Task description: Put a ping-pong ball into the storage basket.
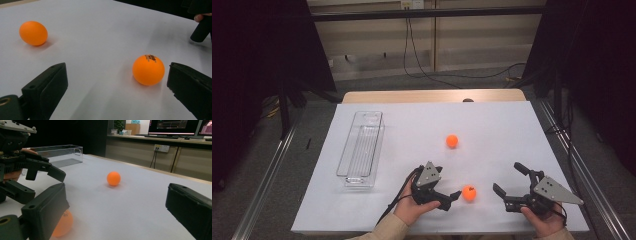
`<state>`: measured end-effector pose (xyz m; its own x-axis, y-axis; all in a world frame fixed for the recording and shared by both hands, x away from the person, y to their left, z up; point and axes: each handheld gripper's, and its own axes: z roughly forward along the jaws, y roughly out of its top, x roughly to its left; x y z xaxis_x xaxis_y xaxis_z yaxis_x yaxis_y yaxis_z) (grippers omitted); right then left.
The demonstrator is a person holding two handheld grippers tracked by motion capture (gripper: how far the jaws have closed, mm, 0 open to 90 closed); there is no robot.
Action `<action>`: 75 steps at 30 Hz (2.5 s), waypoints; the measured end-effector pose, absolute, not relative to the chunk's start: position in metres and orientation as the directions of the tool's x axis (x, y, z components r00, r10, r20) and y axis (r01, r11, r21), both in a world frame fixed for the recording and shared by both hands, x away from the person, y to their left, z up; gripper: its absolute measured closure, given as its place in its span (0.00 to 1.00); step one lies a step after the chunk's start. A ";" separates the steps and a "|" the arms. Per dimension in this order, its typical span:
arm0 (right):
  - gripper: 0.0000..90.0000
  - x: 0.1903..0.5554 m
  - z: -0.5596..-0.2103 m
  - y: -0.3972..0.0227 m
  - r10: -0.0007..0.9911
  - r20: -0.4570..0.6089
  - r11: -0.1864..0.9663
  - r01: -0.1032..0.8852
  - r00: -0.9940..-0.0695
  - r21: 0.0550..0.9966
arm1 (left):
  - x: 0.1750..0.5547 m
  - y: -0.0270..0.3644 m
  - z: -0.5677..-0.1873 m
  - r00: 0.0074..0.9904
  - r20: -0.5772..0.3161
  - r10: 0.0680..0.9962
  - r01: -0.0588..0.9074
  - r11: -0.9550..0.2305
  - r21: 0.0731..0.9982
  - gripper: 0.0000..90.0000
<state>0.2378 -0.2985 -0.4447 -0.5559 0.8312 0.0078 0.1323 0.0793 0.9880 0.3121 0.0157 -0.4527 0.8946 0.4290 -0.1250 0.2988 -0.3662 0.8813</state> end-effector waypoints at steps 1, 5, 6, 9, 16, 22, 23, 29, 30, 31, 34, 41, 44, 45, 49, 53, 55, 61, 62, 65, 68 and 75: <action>0.03 0.238 -0.445 -0.298 0.831 0.008 0.079 0.132 -0.556 0.988 | 0.312 0.016 -0.453 0.895 -0.123 0.428 0.297 -0.368 0.881 0.04; 0.03 0.238 -0.445 -0.298 0.831 0.006 0.081 0.131 -0.556 0.988 | 0.312 0.014 -0.453 0.894 -0.127 0.430 0.303 -0.370 0.878 0.03; 0.03 0.238 -0.445 -0.298 0.831 0.006 0.081 0.131 -0.557 0.988 | 0.312 0.013 -0.453 0.892 -0.133 0.431 0.308 -0.366 0.878 0.04; 0.03 0.238 -0.445 -0.298 0.831 0.006 0.081 0.131 -0.557 0.988 | 0.312 0.012 -0.454 0.895 -0.131 0.426 0.307 -0.378 0.874 0.03; 0.03 0.238 -0.445 -0.298 0.831 0.006 0.081 0.132 -0.557 0.988 | 0.312 0.008 -0.453 0.899 -0.128 0.418 0.302 -0.382 0.873 0.03; 0.03 0.238 -0.445 -0.298 0.830 0.005 0.082 0.131 -0.557 0.988 | 0.311 0.004 -0.453 0.901 -0.126 0.414 0.303 -0.395 0.867 0.02; 0.03 0.238 -0.445 -0.298 0.830 0.004 0.083 0.131 -0.558 0.988 | 0.311 0.003 -0.453 0.903 -0.122 0.412 0.299 -0.399 0.867 0.02; 0.03 0.238 -0.445 -0.298 0.830 0.004 0.083 0.131 -0.558 0.988 | 0.312 0.000 -0.453 0.903 -0.132 0.408 0.306 -0.397 0.865 0.02; 0.03 0.238 -0.445 -0.298 0.829 0.004 0.083 0.130 -0.559 0.988 | 0.312 0.000 -0.453 0.903 -0.134 0.408 0.307 -0.396 0.865 0.02; 0.03 0.238 -0.445 -0.298 0.830 0.004 0.083 0.130 -0.558 0.988 | 0.312 0.000 -0.453 0.904 -0.135 0.407 0.307 -0.396 0.865 0.02; 0.03 0.238 -0.445 -0.298 0.830 0.004 0.083 0.130 -0.558 0.988 | 0.312 -0.002 -0.453 0.903 -0.140 0.407 0.313 -0.399 0.862 0.02; 0.03 0.238 -0.445 -0.298 0.829 0.005 0.083 0.132 -0.559 0.988 | 0.311 -0.006 -0.454 0.912 -0.143 0.386 0.309 -0.413 0.857 0.03; 0.03 0.238 -0.445 -0.298 0.829 0.005 0.084 0.133 -0.559 0.988 | 0.310 -0.009 -0.455 0.917 -0.139 0.373 0.302 -0.423 0.854 0.04; 0.03 0.238 -0.445 -0.298 0.829 0.004 0.084 0.132 -0.559 0.988 | 0.310 -0.010 -0.455 0.919 -0.140 0.370 0.302 -0.426 0.853 0.04; 0.03 0.238 -0.445 -0.298 0.829 0.005 0.083 0.132 -0.559 0.988 | 0.310 -0.012 -0.456 0.921 -0.136 0.365 0.299 -0.437 0.849 0.07; 0.04 0.238 -0.445 -0.298 0.829 0.005 0.084 0.133 -0.559 0.988 | 0.310 -0.014 -0.457 0.919 -0.130 0.373 0.304 -0.455 0.837 0.08; 0.04 0.238 -0.445 -0.298 0.829 0.005 0.083 0.132 -0.559 0.988 | 0.310 -0.014 -0.457 0.918 -0.133 0.373 0.306 -0.455 0.837 0.08; 0.04 0.238 -0.445 -0.298 0.829 0.005 0.084 0.132 -0.559 0.988 | 0.310 -0.017 -0.457 0.919 -0.138 0.371 0.311 -0.462 0.830 0.12; 0.04 0.238 -0.445 -0.298 0.829 0.005 0.084 0.132 -0.559 0.988 | 0.310 -0.018 -0.457 0.921 -0.138 0.365 0.309 -0.465 0.830 0.12; 0.04 0.238 -0.445 -0.298 0.830 0.005 0.083 0.132 -0.558 0.988 | 0.310 -0.020 -0.456 0.922 -0.137 0.363 0.309 -0.471 0.826 0.12; 0.04 0.238 -0.445 -0.299 0.829 0.005 0.084 0.132 -0.559 0.988 | 0.310 -0.022 -0.456 0.921 -0.132 0.367 0.308 -0.478 0.822 0.13; 0.04 0.238 -0.445 -0.299 0.829 0.004 0.084 0.131 -0.559 0.988 | 0.311 -0.024 -0.457 0.920 -0.140 0.365 0.314 -0.476 0.822 0.18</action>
<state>0.2377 -0.2986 -0.4446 -0.5593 0.8290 0.0038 0.1309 0.0838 0.9878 0.3107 -0.0243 -0.4569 0.9203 0.3653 -0.1401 0.3139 -0.4757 0.8217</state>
